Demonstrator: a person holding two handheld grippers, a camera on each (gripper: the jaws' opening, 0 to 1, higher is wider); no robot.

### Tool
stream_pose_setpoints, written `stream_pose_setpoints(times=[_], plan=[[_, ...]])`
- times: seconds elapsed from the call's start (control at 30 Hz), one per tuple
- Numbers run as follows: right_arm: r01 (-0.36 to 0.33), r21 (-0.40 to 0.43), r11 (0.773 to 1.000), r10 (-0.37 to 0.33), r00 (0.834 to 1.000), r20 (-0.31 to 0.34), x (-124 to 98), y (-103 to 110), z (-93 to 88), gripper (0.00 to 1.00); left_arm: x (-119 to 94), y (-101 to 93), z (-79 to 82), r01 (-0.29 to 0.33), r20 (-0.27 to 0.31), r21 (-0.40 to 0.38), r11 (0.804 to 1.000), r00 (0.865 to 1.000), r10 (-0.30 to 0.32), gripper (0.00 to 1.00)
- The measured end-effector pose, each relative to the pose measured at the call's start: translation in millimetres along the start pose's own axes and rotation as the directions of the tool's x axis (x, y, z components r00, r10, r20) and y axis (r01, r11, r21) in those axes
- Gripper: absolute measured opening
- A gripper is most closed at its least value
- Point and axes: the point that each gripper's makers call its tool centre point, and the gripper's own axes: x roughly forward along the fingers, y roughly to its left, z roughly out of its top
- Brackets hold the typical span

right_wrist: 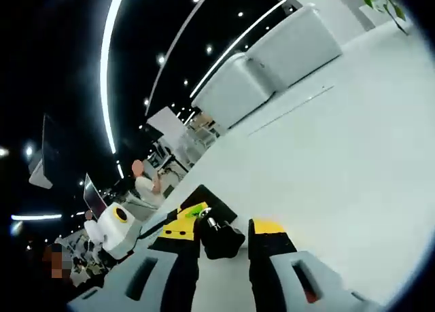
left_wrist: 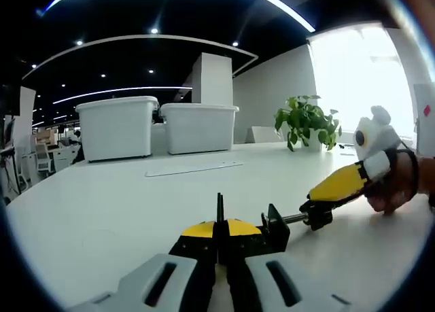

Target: Clamp the fixed fixture on the desktop, loosen the retaining clip, secure it to the edge of the desk, and tighten the retaining clip.

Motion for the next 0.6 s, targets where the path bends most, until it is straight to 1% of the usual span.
stream_pose_setpoints(times=[0.1,0.17,0.37,0.43,0.47,0.53,0.6], plan=[[0.002,-0.009,1.0,-0.002,1.0,-0.025,0.9,2.1,-6.1,0.28,0.2,-0.1,0.3,0.0,0.0,0.001,1.0,1.0,0.0,0.04],[-0.004,0.008,1.0,0.004,0.999,-0.034,0.2,4.3,-8.0,0.26,0.2,0.0,0.5,0.0,0.0,0.001,1.0,1.0,0.0,0.04],[-0.009,0.031,0.999,0.01,0.999,-0.036,0.0,1.1,-6.5,0.25,-0.1,-0.7,0.7,0.003,0.0,0.0,1.0,1.0,-0.003,0.04],[-0.006,0.022,1.0,0.006,0.999,-0.033,-0.5,3.3,-7.8,0.25,-0.3,-0.7,0.6,0.003,0.0,0.0,1.0,1.0,-0.003,0.04],[-0.003,0.012,1.0,0.003,1.0,-0.03,0.6,1.1,-5.4,0.25,-0.4,-0.6,0.6,0.003,0.0,0.0,1.0,1.0,-0.003,0.04],[0.001,-0.073,0.997,-0.002,1.0,-0.019,1.0,0.9,-3.3,0.25,-0.7,-0.5,0.5,0.002,0.0,-0.001,1.0,1.0,-0.002,0.04],[0.004,-0.151,0.988,-0.007,1.0,-0.015,1.5,1.7,-2.9,0.25,-0.8,-0.3,0.4,0.002,0.0,-0.002,1.0,1.0,-0.002,0.04]])
